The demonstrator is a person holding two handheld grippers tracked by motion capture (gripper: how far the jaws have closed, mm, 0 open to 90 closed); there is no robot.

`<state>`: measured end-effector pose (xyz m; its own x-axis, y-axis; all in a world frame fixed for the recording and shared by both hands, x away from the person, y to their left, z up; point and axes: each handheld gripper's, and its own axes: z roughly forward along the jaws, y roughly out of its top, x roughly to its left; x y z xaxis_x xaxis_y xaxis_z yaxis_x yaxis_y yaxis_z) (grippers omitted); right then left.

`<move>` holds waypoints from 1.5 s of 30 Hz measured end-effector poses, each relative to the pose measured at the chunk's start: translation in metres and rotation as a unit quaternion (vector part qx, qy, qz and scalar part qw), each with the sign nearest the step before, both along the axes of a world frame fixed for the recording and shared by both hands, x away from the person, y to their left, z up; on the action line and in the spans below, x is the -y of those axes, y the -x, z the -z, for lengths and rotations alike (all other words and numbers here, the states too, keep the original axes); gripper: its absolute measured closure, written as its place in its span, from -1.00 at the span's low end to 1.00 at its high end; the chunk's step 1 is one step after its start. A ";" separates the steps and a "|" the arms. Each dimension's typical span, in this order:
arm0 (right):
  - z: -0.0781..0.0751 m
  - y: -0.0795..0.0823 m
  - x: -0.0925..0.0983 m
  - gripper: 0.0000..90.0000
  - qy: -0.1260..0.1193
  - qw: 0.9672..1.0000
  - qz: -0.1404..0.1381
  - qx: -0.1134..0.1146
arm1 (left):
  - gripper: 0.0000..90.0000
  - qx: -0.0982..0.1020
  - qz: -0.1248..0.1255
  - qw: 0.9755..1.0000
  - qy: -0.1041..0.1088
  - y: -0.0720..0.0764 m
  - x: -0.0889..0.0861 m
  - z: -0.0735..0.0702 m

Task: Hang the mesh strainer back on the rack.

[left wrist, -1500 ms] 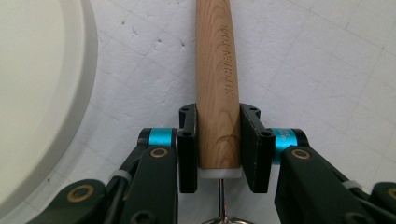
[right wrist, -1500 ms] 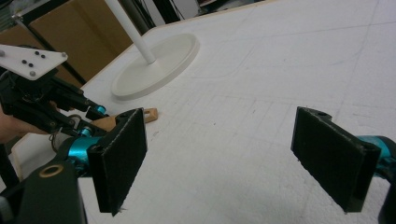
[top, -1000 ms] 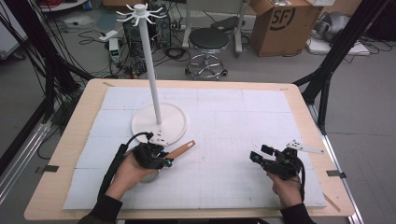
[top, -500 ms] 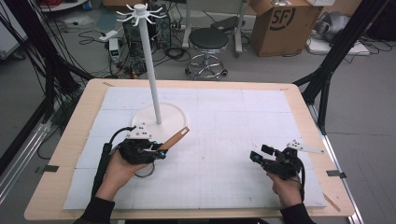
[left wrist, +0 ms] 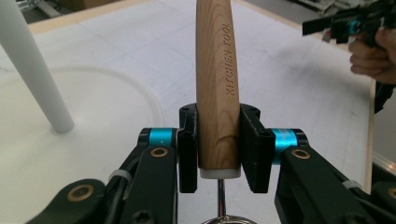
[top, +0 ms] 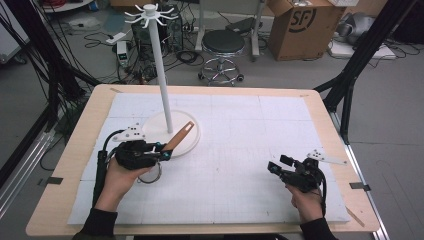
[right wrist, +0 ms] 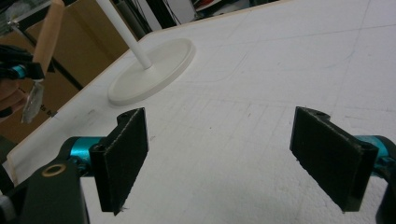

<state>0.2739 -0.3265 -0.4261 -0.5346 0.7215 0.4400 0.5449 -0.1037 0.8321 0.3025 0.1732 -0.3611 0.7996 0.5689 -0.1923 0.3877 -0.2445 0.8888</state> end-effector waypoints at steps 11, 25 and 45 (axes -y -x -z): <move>0.000 0.000 0.001 -0.59 -0.004 1.000 0.001 -0.001 | 0.58 0.060 -0.013 0.996 0.067 0.001 -0.018 -0.033; -0.001 -0.001 0.004 -0.60 -0.015 1.000 0.001 0.001 | 0.58 0.116 -0.031 0.983 0.136 -0.006 -0.036 -0.070; -0.001 -0.004 0.006 -0.64 -0.021 1.000 -0.004 0.003 | 0.58 0.176 -0.051 0.965 0.186 -0.013 -0.048 -0.119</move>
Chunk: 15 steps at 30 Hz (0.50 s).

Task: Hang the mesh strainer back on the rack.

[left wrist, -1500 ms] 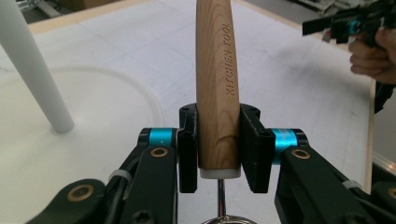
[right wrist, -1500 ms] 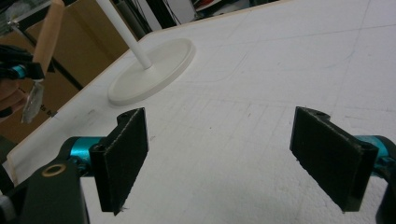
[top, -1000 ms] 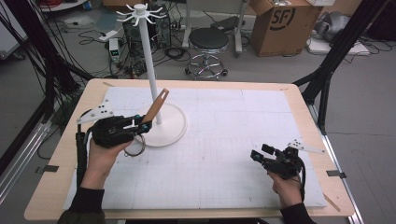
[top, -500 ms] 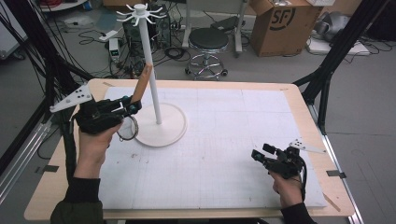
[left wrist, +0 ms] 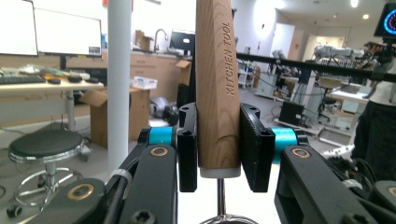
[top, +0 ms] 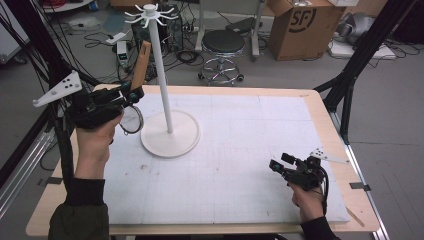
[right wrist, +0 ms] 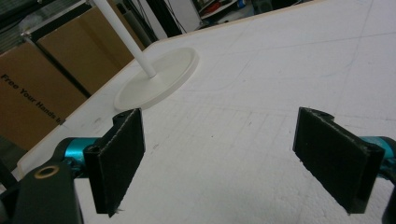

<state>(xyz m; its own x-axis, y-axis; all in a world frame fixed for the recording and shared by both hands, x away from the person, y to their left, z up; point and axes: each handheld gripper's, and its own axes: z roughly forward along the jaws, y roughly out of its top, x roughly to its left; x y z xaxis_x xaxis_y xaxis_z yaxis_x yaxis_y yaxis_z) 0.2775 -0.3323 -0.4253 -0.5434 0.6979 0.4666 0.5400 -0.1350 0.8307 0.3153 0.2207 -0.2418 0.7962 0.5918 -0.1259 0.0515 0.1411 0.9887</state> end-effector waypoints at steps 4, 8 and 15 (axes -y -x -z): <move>0.000 -0.001 0.001 -0.64 -0.003 1.000 0.001 0.002 | 0.58 0.008 -0.002 1.000 -0.002 -0.001 0.000 -0.010; 0.000 0.000 0.001 -0.64 -0.004 1.000 -0.001 0.002 | 0.58 0.011 -0.008 1.000 -0.001 -0.004 -0.003 -0.017; -0.002 -0.001 0.002 -0.64 -0.004 1.000 0.001 0.005 | 0.58 0.012 -0.018 1.000 0.003 -0.012 -0.007 -0.029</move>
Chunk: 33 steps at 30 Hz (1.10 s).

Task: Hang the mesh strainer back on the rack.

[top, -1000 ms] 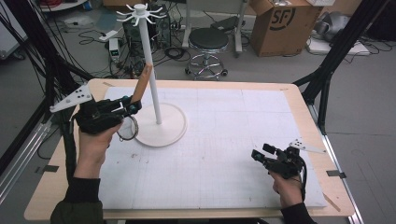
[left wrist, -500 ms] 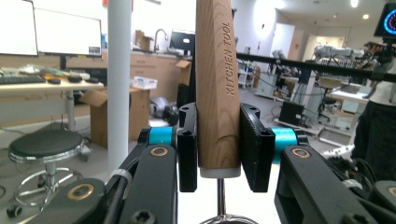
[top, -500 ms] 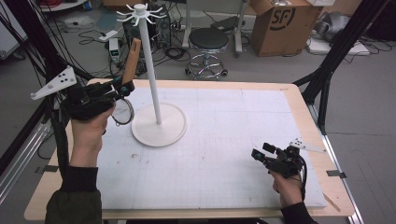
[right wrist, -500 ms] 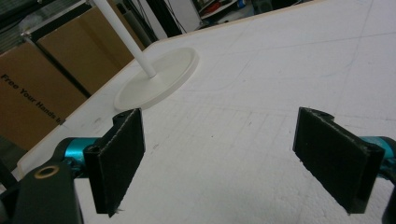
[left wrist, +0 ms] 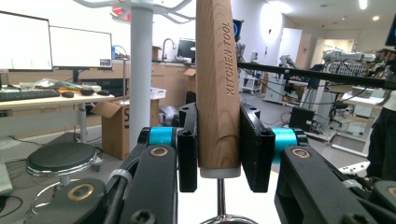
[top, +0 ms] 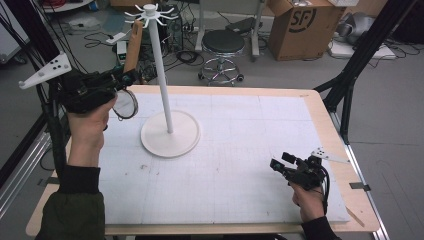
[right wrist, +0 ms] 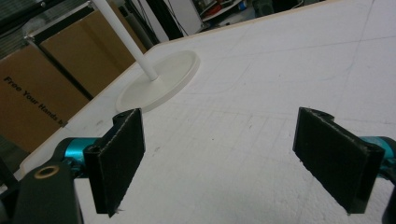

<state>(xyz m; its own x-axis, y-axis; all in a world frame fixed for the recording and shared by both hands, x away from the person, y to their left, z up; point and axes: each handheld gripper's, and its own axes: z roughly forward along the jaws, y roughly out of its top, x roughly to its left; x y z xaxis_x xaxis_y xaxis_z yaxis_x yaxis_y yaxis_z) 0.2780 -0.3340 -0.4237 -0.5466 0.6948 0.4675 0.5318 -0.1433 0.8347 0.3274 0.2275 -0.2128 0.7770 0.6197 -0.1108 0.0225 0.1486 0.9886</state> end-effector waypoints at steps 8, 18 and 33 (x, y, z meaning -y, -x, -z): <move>-0.001 0.001 0.001 -0.64 -0.002 1.000 0.003 -0.001 | 0.58 -0.001 -0.004 1.000 0.002 -0.005 0.003 0.000; -0.002 0.003 0.002 -0.64 -0.002 1.000 0.006 0.004 | 0.58 -0.011 -0.008 1.000 -0.002 -0.013 0.008 0.004; -0.004 0.005 0.006 -0.64 -0.006 1.000 0.008 0.008 | 0.58 -0.028 -0.028 0.999 0.002 -0.029 0.010 0.011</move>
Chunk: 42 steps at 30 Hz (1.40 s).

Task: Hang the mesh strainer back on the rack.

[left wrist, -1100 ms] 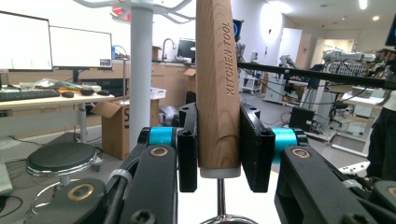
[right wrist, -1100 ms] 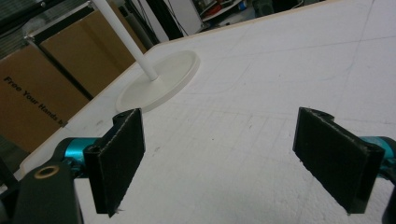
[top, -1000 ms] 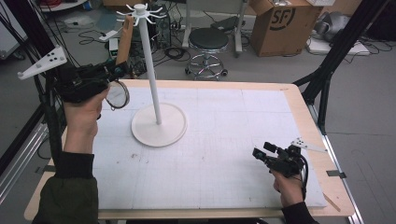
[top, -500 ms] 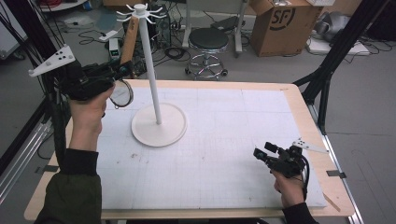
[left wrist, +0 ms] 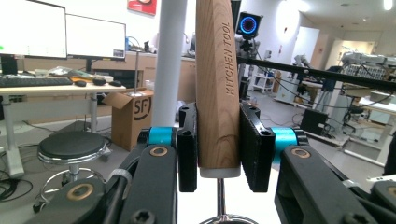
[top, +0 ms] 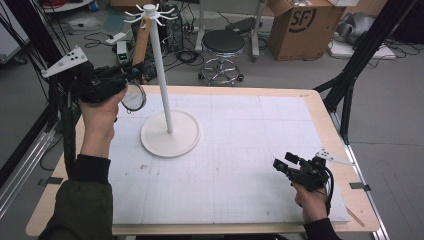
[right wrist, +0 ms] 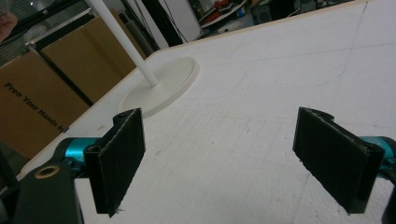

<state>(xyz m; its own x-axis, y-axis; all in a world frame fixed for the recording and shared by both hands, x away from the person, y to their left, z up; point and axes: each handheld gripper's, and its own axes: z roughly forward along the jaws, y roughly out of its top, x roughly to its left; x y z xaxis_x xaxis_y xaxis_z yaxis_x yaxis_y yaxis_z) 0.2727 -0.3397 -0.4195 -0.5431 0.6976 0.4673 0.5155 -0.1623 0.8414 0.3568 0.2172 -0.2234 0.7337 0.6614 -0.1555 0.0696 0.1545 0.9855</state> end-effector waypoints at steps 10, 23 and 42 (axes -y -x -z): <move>-0.001 0.002 0.000 -0.64 -0.001 1.000 0.002 0.001 | 0.57 0.001 -0.018 1.000 0.005 -0.003 0.006 0.003; -0.001 0.004 0.003 -0.63 -0.002 1.000 0.004 0.003 | 0.52 0.012 -0.034 0.999 0.017 -0.010 0.016 0.014; -0.002 0.005 0.003 -0.63 -0.003 1.000 0.004 0.004 | -0.17 0.012 -0.050 0.998 0.040 0.003 0.004 0.027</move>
